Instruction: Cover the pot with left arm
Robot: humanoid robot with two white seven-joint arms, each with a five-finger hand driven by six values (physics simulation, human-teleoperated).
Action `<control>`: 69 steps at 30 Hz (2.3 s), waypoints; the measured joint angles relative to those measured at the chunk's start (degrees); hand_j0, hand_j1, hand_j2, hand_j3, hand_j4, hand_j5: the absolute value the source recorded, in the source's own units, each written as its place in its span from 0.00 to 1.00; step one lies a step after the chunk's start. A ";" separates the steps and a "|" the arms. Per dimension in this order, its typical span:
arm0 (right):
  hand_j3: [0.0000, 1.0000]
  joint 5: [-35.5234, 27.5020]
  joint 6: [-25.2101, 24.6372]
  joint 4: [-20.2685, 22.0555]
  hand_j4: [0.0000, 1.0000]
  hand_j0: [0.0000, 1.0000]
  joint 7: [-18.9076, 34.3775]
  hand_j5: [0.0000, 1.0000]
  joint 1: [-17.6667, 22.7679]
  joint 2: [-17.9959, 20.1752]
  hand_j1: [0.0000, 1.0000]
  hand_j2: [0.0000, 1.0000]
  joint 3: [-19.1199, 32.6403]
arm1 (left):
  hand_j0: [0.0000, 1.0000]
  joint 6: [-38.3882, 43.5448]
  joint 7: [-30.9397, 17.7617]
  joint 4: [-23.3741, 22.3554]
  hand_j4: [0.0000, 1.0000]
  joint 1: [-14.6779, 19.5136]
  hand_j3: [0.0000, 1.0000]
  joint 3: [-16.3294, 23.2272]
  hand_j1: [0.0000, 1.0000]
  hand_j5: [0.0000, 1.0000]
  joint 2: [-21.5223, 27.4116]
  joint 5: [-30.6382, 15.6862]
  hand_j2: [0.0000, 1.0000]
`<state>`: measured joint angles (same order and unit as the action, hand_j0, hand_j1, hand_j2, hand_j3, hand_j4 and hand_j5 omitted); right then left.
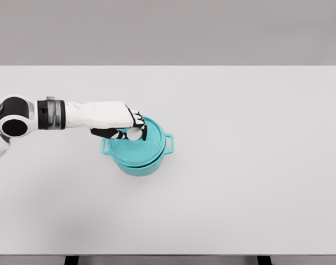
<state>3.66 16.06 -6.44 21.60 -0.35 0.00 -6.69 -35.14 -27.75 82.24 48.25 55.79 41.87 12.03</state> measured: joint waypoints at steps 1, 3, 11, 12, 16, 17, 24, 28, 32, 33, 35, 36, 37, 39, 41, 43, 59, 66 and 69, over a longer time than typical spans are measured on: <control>1.00 0.00 0.00 0.01 1.00 1.00 0.00 1.00 0.00 0.00 1.00 1.00 0.00 | 0.42 0.00 0.01 0.00 0.42 0.00 0.42 0.02 0.42 0.42 -0.02 -0.01 0.42; 1.00 0.00 0.00 0.00 1.00 1.00 0.00 1.00 0.00 0.00 1.00 1.00 0.00 | 0.42 0.00 0.00 0.01 0.42 0.00 0.42 0.05 0.42 0.42 -0.04 -0.01 0.42; 1.00 0.01 0.00 0.01 1.00 1.00 0.00 1.00 0.00 0.00 1.00 1.00 0.00 | 0.42 0.00 -0.06 0.13 0.42 -0.17 0.42 0.09 0.42 0.42 0.15 -0.03 0.42; 1.00 0.01 0.00 0.00 1.00 1.00 0.00 1.00 0.00 0.00 1.00 1.00 0.00 | 0.42 0.00 -0.06 0.17 0.42 -0.18 0.42 0.11 0.42 0.42 0.16 -0.03 0.42; 1.00 0.00 0.00 0.00 1.00 1.00 0.00 1.00 0.00 0.00 1.00 1.00 0.00 | 0.43 0.00 -0.06 0.25 0.43 -0.18 0.43 0.28 0.43 0.43 0.19 -0.04 0.43; 1.00 0.00 0.00 0.00 1.00 1.00 0.00 1.00 0.00 0.00 1.00 1.00 0.00 | 0.46 0.00 -0.06 0.26 0.46 -0.18 0.46 0.30 0.46 0.46 0.20 -0.05 0.46; 1.00 0.00 0.00 0.01 1.00 1.00 0.00 1.00 0.00 0.00 1.00 1.00 0.00 | 0.80 0.06 0.06 0.30 0.80 -0.18 0.80 0.25 0.80 0.80 0.41 -0.33 0.80; 1.00 0.00 0.00 0.01 1.00 1.00 0.00 1.00 0.00 0.00 1.00 1.00 0.00 | 0.85 0.03 0.04 0.29 0.85 -0.09 0.85 0.22 0.85 0.85 0.54 -0.22 0.85; 1.00 0.00 0.00 0.00 1.00 1.00 0.00 1.00 0.00 0.00 1.00 1.00 0.00 | 0.96 0.02 0.02 0.28 0.96 -0.09 0.96 0.19 0.96 0.96 0.63 -0.11 0.96; 1.00 -0.01 0.00 0.00 1.00 1.00 0.00 1.00 0.00 0.00 1.00 1.00 0.00 | 0.99 -0.07 -0.14 0.27 0.99 0.00 0.99 0.16 0.99 0.99 0.70 -0.09 0.99; 1.00 0.00 0.00 0.00 1.00 1.00 0.00 1.00 0.00 0.00 1.00 1.00 0.00 | 1.00 -0.01 -0.05 0.28 1.00 0.09 1.00 0.15 1.00 1.00 0.87 -0.15 1.00; 1.00 0.00 0.00 0.00 1.00 1.00 0.00 1.00 0.00 0.00 1.00 1.00 0.00 | 1.00 0.04 0.01 0.29 1.00 0.09 1.00 0.13 1.00 1.00 0.92 -0.34 1.00; 1.00 0.00 0.00 0.01 1.00 1.00 0.00 1.00 0.00 0.00 1.00 1.00 0.00 | 1.00 0.04 0.01 0.28 1.00 0.09 1.00 0.14 1.00 1.00 0.99 -0.30 1.00; 1.00 0.00 0.00 0.00 1.00 1.00 0.00 1.00 0.00 0.00 1.00 1.00 0.00 | 1.00 0.04 -0.01 0.24 1.00 0.09 1.00 0.15 1.00 1.00 1.09 -0.24 1.00; 1.00 0.00 0.00 0.01 1.00 1.00 0.00 1.00 0.00 0.00 1.00 1.00 0.00 | 1.00 0.04 -0.01 0.22 1.00 0.09 1.00 0.18 1.00 1.00 1.16 -0.24 1.00; 1.00 0.00 0.00 0.01 1.00 1.00 0.00 1.00 0.00 0.00 1.00 1.00 0.00 | 1.00 0.05 -0.04 0.21 1.00 0.18 1.00 0.21 1.00 1.00 1.27 -0.25 1.00; 1.00 0.00 0.00 0.00 1.00 1.00 0.00 1.00 0.00 0.00 1.00 1.00 0.00 | 1.00 0.06 -0.21 0.79 1.00 0.44 1.00 0.20 1.00 1.00 3.22 -1.00 1.00; 1.00 0.00 0.00 0.01 1.00 1.00 0.00 1.00 0.00 0.00 1.00 1.00 0.00 | 1.00 0.02 -0.30 4.80 1.00 0.79 1.00 0.17 1.00 1.00 6.99 -3.98 1.00; 1.00 0.00 0.00 0.02 1.00 1.00 0.00 1.00 0.00 0.00 1.00 1.00 0.00 | 1.00 0.02 -0.28 5.67 1.00 0.79 1.00 0.17 1.00 1.00 7.80 -4.78 1.00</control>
<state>3.66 16.06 -6.43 21.60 -0.35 0.00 -6.69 -35.12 -28.03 87.91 49.04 55.96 49.68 7.25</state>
